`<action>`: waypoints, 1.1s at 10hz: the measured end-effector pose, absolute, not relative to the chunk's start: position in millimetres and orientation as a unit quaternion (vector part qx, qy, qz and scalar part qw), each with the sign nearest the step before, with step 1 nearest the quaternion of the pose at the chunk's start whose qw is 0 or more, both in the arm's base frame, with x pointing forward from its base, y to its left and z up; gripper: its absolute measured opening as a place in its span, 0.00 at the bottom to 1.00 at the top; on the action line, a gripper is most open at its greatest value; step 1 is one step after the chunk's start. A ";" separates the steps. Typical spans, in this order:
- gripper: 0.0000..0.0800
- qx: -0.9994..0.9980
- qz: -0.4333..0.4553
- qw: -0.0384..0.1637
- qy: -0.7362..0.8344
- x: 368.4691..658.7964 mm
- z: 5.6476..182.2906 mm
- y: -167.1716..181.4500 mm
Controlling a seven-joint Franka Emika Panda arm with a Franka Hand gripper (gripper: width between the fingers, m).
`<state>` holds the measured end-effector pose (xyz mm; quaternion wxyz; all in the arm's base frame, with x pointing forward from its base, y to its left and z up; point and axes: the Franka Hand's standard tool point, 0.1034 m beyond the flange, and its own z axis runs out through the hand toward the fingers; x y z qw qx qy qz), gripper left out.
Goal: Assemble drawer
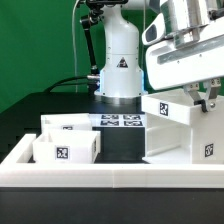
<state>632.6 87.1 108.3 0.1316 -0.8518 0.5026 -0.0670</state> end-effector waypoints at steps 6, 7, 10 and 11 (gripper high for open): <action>0.07 -0.740 -0.047 0.149 0.654 644.2 108.9 81.0; 0.07 -0.685 -0.040 0.153 0.711 650.9 109.2 80.5; 0.07 -0.705 -0.030 0.139 0.695 650.7 109.4 80.2; 0.07 -0.704 -0.030 0.139 0.695 650.5 109.3 80.3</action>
Offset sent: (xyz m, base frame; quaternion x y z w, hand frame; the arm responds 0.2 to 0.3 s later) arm 0.0088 0.0046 -0.0092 -0.0266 0.0135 0.1810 0.9830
